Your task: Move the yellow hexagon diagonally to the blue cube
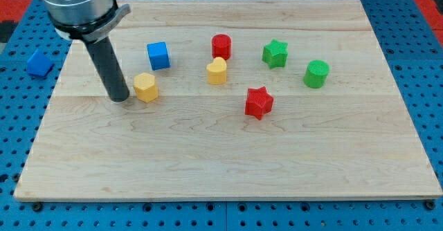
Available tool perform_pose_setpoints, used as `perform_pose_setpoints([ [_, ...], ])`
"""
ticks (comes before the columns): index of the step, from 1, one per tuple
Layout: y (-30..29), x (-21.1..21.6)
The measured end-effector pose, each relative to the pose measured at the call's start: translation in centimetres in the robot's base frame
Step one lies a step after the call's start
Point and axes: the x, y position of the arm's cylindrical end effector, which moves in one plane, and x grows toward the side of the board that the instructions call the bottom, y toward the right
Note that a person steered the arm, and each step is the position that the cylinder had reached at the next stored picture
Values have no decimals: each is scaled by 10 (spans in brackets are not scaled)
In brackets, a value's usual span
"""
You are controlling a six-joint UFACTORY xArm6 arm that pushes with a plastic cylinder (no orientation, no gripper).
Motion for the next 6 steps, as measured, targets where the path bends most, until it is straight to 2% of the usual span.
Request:
perform_pose_setpoints([
  [1,62,1],
  [2,66,62],
  [3,204,89],
  [4,256,69],
  [6,249,36],
])
